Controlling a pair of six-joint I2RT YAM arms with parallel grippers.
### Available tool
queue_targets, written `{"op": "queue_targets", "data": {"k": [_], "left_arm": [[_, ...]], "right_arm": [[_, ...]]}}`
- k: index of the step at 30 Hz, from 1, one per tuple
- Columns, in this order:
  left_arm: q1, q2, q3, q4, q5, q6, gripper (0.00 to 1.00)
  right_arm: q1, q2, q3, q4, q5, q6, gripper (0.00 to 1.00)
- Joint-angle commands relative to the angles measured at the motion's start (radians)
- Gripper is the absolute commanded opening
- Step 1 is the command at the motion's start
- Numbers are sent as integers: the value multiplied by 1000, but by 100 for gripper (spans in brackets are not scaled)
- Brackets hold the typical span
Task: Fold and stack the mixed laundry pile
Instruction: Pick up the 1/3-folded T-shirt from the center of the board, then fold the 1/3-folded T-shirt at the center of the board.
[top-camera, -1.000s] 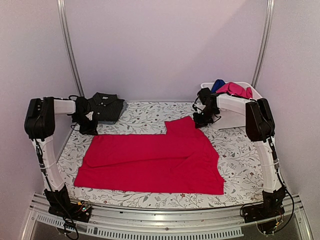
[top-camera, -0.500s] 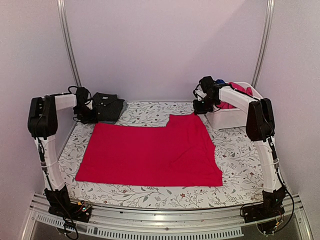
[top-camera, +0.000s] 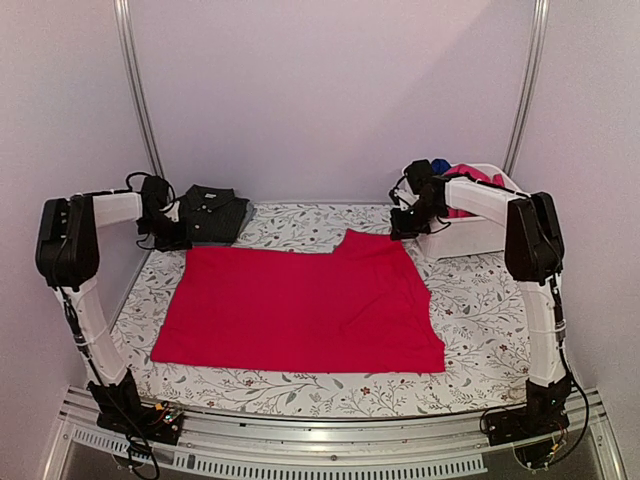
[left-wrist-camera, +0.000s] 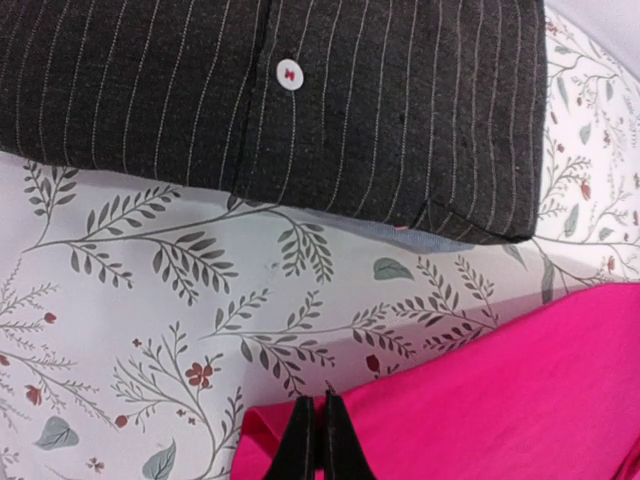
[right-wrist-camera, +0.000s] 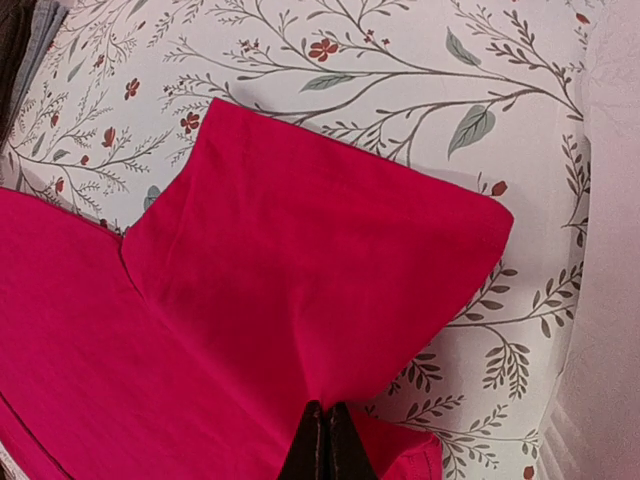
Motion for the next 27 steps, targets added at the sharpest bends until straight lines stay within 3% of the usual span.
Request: {"op": "queue_targets", "data": {"k": [1,15,27], "left_arm": [[8,-80,-70,39,17,23,0],[20,-209,-217,-50,-105,73,0],[20,-246,-280,-175,-253,61,0]], "right_arm": [[32,-92,-61,27,-19,8,0],[60,-328,-392,87,14,52,0],[110,-418,-540,111,4,104,0]]}}
